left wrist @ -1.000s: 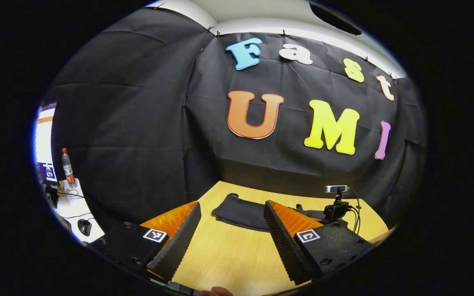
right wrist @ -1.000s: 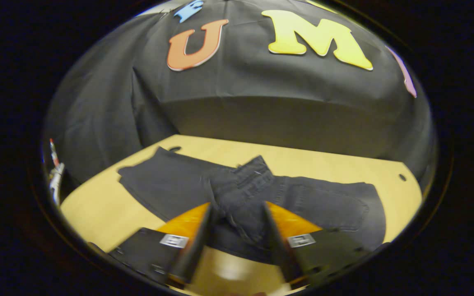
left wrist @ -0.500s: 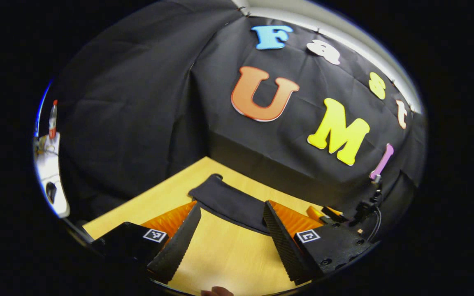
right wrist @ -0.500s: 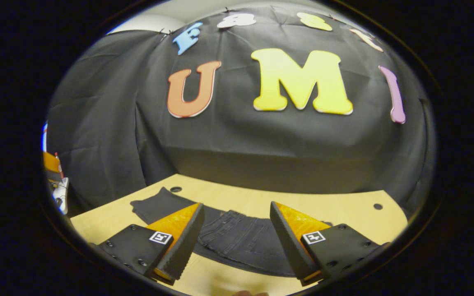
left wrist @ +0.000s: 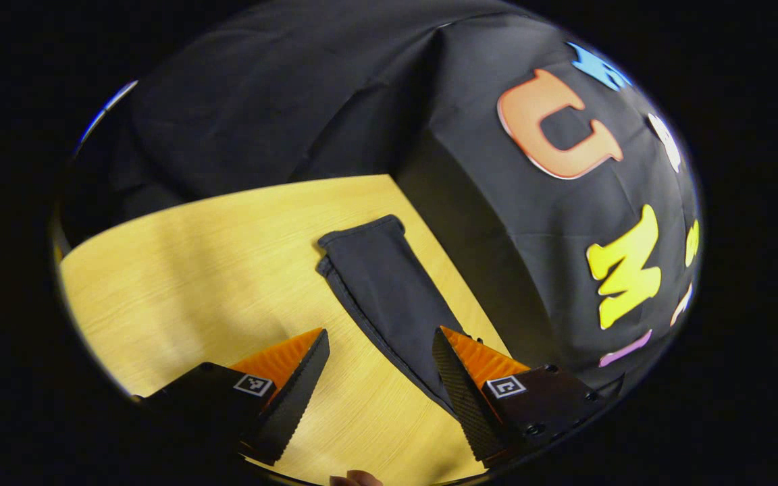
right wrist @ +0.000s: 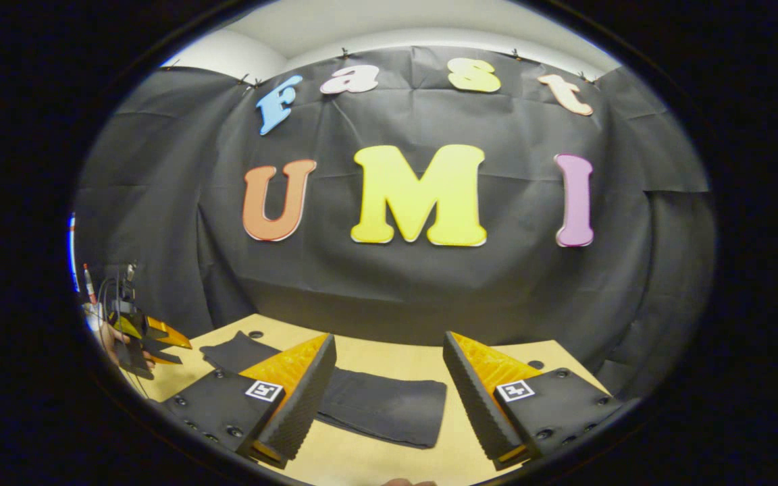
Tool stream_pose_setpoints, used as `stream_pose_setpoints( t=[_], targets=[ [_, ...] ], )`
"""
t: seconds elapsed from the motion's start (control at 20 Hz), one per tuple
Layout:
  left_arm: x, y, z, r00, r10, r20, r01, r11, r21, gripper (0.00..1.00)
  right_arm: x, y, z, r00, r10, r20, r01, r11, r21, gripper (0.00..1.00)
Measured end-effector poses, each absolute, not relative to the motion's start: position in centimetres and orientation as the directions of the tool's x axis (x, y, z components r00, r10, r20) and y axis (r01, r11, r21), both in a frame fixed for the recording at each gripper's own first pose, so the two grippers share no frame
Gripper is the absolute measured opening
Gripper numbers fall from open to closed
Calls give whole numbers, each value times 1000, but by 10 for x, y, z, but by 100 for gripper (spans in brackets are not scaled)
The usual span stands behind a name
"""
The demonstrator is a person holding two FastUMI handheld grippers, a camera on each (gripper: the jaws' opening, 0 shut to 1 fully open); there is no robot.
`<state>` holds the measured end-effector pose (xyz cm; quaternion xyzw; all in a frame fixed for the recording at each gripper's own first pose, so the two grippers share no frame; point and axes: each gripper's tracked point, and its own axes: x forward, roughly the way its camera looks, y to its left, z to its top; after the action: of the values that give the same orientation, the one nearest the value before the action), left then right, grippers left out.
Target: Grasp the waist and the cuffs of the jeans and fold them to make the two legs overlap; first hold the waist and fold one-third of the jeans toward the cuffs, then hold the cuffs and fold the remaining one-third in the same direction to finish folding.
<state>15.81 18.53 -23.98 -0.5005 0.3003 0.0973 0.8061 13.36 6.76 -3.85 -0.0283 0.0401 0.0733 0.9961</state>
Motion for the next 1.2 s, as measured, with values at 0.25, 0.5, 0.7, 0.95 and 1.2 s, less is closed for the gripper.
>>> stream_pose_setpoints(
  t=[0.25, 0.5, 0.7, 0.95, 1.2],
  targets=[
    [196, 187, -291, 746, -195, -637, -561, 333, -758, 99, 103, 20, -12, 997, 52, -57, -56, 996, -67, 98],
    [231, 203, -301, 767, -160, -621, -581, 238, -779, 99, 81, -15, 11, 999, -20, -37, 16, 996, -88, 98],
    [259, 213, -299, 805, -161, -571, -547, 171, -819, 98, 72, -36, 15, 997, -64, -46, 60, 994, -88, 98],
    [269, 212, -324, 802, -174, -572, -574, 41, -818, 73, 63, -48, 15, 994, -93, -64, 86, 991, -103, 98],
    [272, 210, -327, 841, -142, -521, -536, -102, -838, 10, 58, -53, 18, 992, -105, -68, 96, 987, -127, 99]
  ],
)
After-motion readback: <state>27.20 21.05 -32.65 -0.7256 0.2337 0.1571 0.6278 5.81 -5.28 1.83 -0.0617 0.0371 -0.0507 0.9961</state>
